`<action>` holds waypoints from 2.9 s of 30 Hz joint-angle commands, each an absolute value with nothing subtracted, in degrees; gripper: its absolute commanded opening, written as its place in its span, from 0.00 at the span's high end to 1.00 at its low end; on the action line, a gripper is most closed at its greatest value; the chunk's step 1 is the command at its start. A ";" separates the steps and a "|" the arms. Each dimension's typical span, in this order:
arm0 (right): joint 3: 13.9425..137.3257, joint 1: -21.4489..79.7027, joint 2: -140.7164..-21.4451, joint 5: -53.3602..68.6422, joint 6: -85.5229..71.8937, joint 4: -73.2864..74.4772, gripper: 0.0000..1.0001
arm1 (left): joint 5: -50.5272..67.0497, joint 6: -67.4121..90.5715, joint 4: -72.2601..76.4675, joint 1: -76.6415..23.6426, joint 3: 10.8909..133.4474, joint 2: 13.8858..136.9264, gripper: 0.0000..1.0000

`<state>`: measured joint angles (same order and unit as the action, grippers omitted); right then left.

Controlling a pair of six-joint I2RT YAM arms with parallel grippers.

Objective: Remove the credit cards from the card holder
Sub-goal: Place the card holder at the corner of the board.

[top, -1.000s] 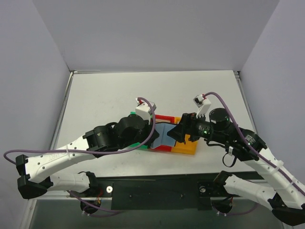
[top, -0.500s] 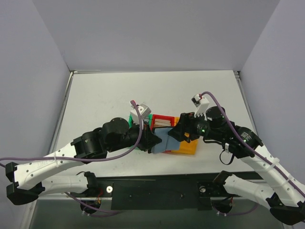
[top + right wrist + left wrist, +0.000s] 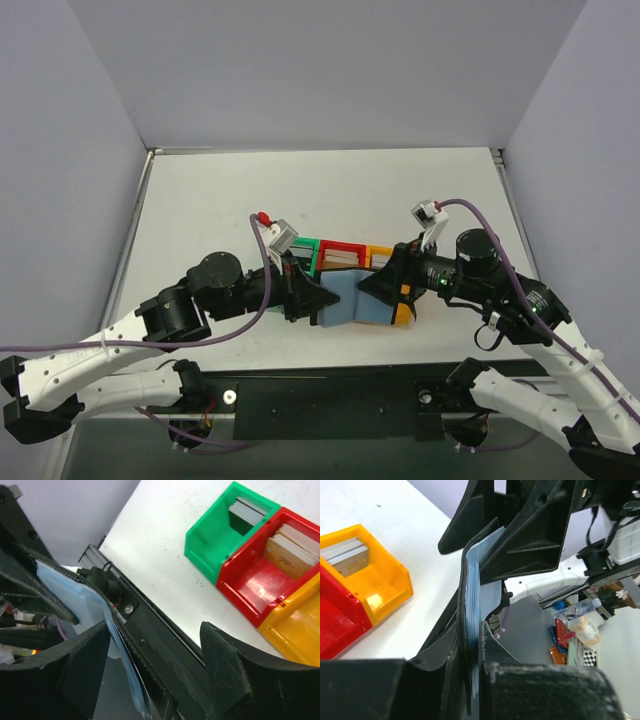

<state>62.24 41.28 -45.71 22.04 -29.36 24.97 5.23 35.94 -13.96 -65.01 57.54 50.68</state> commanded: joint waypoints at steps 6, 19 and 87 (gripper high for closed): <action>61.17 41.04 -44.39 33.22 -29.35 19.43 0.59 | 13.00 40.43 -1.32 -60.74 55.99 47.81 1.00; 59.68 40.17 -42.54 36.12 -30.06 17.14 1.00 | 16.52 41.57 3.07 -58.98 54.49 46.94 0.50; 58.44 34.63 -42.80 39.47 -34.37 13.88 0.34 | 10.81 36.56 -7.11 -58.71 55.54 49.04 1.00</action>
<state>56.66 34.85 -42.87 40.58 -34.54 14.92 13.82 38.70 -2.79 -58.02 50.43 47.29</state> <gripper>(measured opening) 0.636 0.034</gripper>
